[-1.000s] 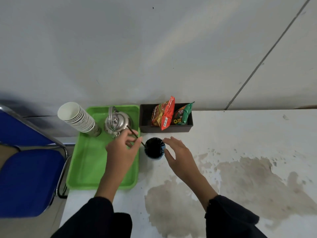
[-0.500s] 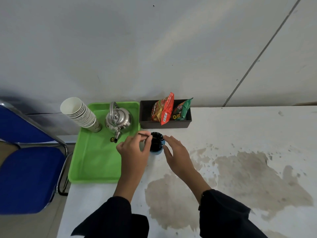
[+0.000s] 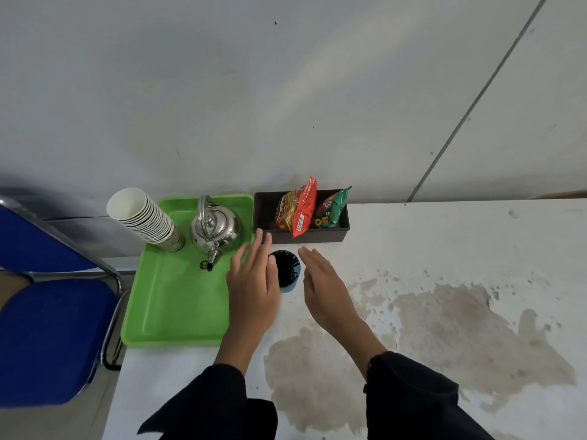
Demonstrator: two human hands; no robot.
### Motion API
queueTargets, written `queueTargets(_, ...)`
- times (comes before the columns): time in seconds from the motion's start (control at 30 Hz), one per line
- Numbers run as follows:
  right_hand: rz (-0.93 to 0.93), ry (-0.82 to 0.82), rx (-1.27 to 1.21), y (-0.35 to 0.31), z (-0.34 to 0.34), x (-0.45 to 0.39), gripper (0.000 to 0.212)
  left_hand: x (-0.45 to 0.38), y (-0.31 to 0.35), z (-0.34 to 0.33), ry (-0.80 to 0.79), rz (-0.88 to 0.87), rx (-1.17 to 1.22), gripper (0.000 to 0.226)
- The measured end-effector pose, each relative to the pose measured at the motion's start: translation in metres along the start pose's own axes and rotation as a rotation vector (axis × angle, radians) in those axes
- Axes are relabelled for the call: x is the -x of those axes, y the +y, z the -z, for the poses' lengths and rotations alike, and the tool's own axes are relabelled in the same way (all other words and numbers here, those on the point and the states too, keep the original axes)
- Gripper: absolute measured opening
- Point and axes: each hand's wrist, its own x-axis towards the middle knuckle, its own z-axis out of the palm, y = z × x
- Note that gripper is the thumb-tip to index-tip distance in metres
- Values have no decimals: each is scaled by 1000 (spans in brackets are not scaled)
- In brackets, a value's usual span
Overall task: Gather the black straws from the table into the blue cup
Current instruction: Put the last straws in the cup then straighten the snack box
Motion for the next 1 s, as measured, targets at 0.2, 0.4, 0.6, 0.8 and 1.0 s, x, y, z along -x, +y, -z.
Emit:
queueTargets(0.2, 200, -112, 375, 1, -12, -9, 55, -9, -6, -31, -241, 38, -89, 58)
queueTargets(0.4, 120, -68, 123, -3, -10, -9, 52, -5, -7, -19, -208, -11, 146, 54)
queueTargets(0.6, -410, 33, -496, -21, -3, 2, 36, 14, -24, -12, -264, 247, 336, 89)
queueTargets(0.8, -542, -33, -698, -25, -10, 4, 38, 10, -26, -28, -254, 301, 311, 81)
queueTargets(1.0, -495, -82, -754, -38, -14, -13, 31, -11, -27, -19, -161, 253, 279, 73)
